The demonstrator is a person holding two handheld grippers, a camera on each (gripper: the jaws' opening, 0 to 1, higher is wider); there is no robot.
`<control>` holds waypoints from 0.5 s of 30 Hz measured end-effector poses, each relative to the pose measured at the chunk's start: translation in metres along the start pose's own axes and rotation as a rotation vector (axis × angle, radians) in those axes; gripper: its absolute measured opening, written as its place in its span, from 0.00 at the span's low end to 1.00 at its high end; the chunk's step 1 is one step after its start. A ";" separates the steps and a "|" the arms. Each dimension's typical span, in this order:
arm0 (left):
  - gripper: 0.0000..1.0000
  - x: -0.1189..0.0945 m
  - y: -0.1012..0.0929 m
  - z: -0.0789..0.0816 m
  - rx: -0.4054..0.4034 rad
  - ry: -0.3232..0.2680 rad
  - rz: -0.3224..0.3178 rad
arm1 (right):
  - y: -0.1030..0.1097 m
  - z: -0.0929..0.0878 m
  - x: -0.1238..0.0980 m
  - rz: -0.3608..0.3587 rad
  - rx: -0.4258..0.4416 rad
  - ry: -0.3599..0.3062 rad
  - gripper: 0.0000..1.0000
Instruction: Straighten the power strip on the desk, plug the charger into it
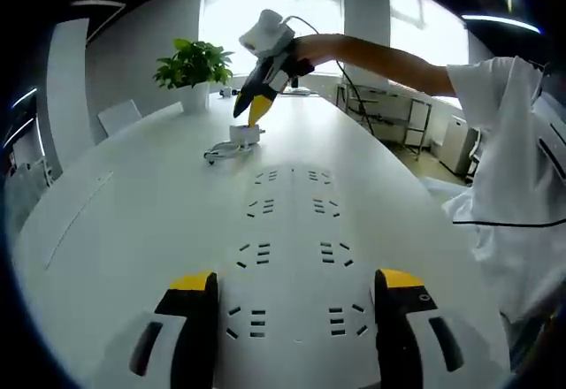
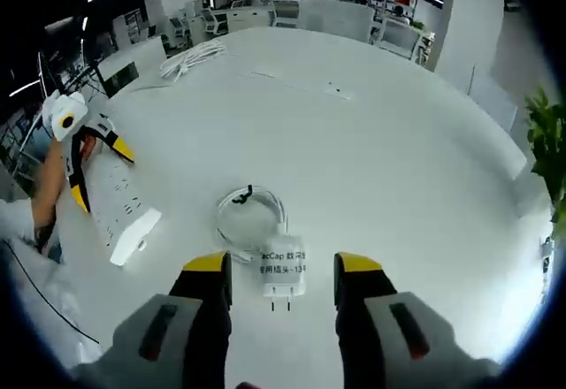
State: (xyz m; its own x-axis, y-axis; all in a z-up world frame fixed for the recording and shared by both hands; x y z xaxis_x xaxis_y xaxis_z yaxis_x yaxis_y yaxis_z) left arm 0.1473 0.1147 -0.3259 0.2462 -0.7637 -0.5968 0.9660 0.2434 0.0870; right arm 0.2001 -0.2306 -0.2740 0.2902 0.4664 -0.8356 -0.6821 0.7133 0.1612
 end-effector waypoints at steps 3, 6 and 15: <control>0.73 -0.001 -0.001 -0.001 -0.001 -0.004 0.000 | -0.003 0.004 0.006 -0.013 0.001 0.036 0.40; 0.73 -0.001 -0.001 -0.001 -0.003 -0.006 -0.003 | 0.002 0.005 0.010 0.001 0.020 0.072 0.33; 0.73 -0.001 -0.003 -0.001 -0.003 -0.007 -0.002 | 0.015 0.008 0.026 0.008 0.043 0.295 0.27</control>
Point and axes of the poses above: the point that each gripper's makers call its tool centre point, and the gripper's own axes: x roughly forward along the fingers, y roughly to its left, z roughly out of its top, the point moved 8 cm from there along -x, roughly backward along the fingers, and after that the axes turned 15 degrees about z, right-handed, at the moved point
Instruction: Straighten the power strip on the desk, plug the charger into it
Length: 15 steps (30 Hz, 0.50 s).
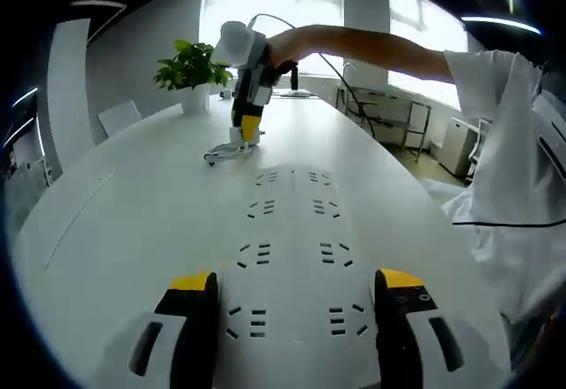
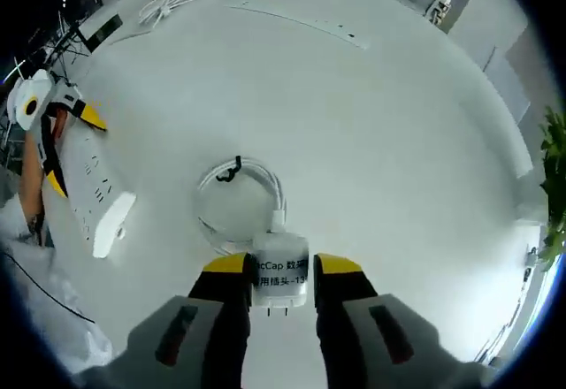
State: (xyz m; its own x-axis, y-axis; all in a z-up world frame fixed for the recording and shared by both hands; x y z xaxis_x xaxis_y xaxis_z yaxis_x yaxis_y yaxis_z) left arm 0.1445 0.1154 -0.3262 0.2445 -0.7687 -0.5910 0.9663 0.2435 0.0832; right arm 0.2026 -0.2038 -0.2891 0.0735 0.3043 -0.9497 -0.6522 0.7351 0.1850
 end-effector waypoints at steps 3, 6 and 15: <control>0.73 0.000 0.000 0.000 -0.001 -0.005 -0.002 | 0.008 -0.001 0.002 0.013 -0.020 0.064 0.27; 0.73 0.000 0.000 0.000 -0.001 -0.006 -0.003 | 0.016 -0.004 0.004 0.010 -0.013 0.104 0.26; 0.73 0.001 -0.001 0.000 -0.001 -0.002 -0.001 | 0.010 0.004 0.009 0.009 -0.050 0.228 0.26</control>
Point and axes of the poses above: the point that each gripper's makers call its tool centre point, and the gripper's own axes: x roughly forward along the fingers, y roughly to its left, z roughly out of its top, the point moved 8 cm from there along -x, roughly backward along the fingers, and after that the axes turned 15 degrees about z, right-handed, at the moved point
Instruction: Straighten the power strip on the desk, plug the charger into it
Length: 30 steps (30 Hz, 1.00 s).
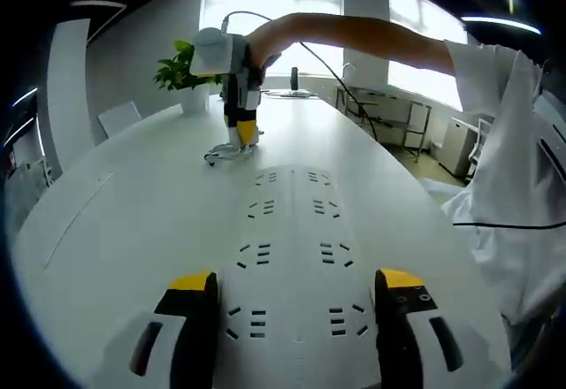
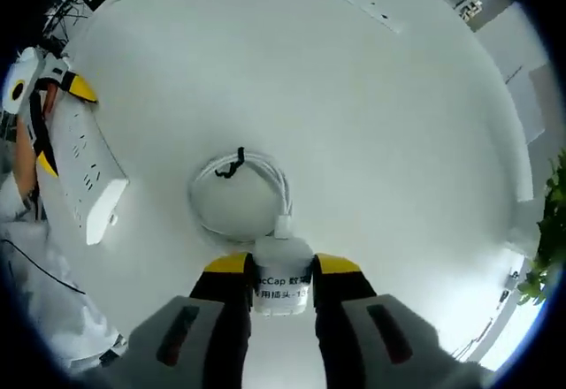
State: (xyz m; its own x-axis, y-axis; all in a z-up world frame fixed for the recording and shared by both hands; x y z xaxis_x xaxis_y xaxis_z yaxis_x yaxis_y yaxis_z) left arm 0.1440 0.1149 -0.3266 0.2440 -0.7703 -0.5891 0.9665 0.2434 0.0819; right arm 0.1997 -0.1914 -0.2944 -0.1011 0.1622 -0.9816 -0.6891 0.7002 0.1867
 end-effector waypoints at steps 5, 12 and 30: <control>0.73 0.000 -0.001 0.000 -0.001 -0.002 0.004 | -0.002 0.004 -0.001 -0.006 0.038 0.044 0.25; 0.73 0.000 -0.001 0.000 -0.001 -0.001 0.005 | -0.001 0.010 -0.022 0.000 -0.048 -0.169 0.24; 0.74 0.001 0.002 -0.001 -0.017 -0.027 -0.006 | 0.064 -0.013 -0.064 0.001 0.039 -1.192 0.23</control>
Point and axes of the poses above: the point that each gripper's makers call its tool centre point, and the gripper's own axes: x roughly forward along the fingers, y roughly to its left, z roughly out of its top, the point moved 8 cm from there along -x, roughly backward along the fingers, and after that the axes turned 15 degrees about z, right-handed, at the moved point
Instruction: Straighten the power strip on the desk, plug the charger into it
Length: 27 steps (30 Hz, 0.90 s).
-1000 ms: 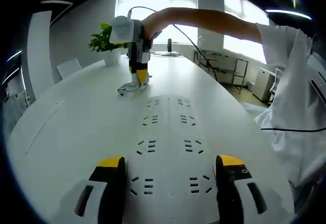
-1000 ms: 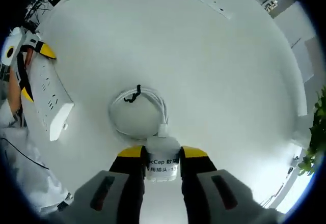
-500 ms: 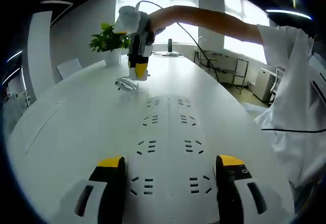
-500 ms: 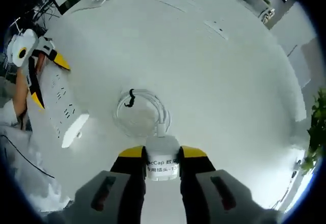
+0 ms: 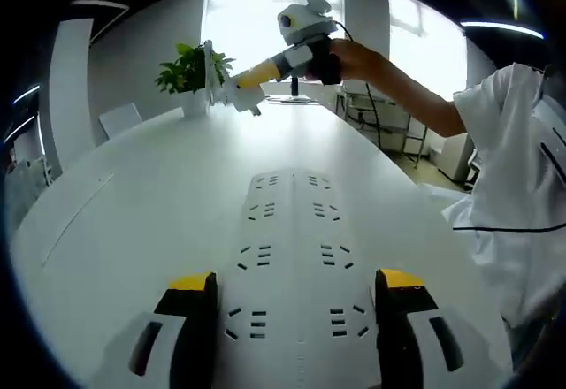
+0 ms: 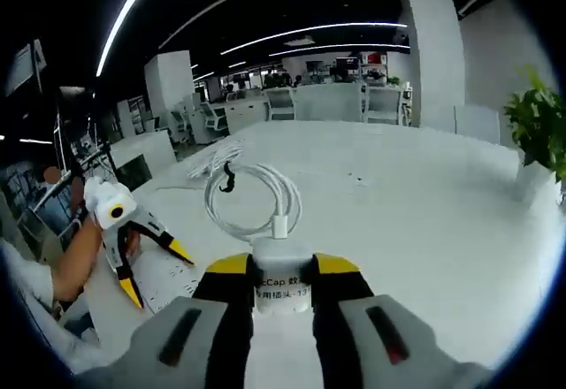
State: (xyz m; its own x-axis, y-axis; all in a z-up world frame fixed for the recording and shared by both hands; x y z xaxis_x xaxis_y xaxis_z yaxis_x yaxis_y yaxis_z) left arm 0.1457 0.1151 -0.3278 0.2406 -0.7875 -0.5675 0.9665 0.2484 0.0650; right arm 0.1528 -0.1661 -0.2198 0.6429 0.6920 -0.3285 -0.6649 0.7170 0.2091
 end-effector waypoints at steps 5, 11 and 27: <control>0.74 0.000 0.001 0.000 0.001 0.004 0.003 | 0.023 -0.002 -0.010 -0.055 -0.030 -0.131 0.23; 0.74 0.000 0.000 0.000 -0.001 0.003 0.006 | 0.063 -0.027 -0.015 -0.120 -0.047 -0.273 0.23; 0.74 0.000 -0.001 0.000 0.000 0.002 0.011 | 0.108 -0.094 0.029 -0.185 0.027 -0.381 0.23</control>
State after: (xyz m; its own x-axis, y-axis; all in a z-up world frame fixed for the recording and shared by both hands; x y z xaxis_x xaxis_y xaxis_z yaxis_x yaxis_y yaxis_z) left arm 0.1449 0.1149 -0.3274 0.2510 -0.7836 -0.5683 0.9638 0.2572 0.0710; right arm 0.0638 -0.0760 -0.2931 0.8485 0.5292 -0.0002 -0.5181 0.8307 0.2040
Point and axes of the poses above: the point that each gripper's makers call its tool centre point, and the gripper's own axes: x roughly forward along the fingers, y roughly to its left, z roughly out of its top, the point moved 8 cm from there along -x, roughly backward along the fingers, and after that the axes turned 15 degrees about z, right-handed, at the moved point
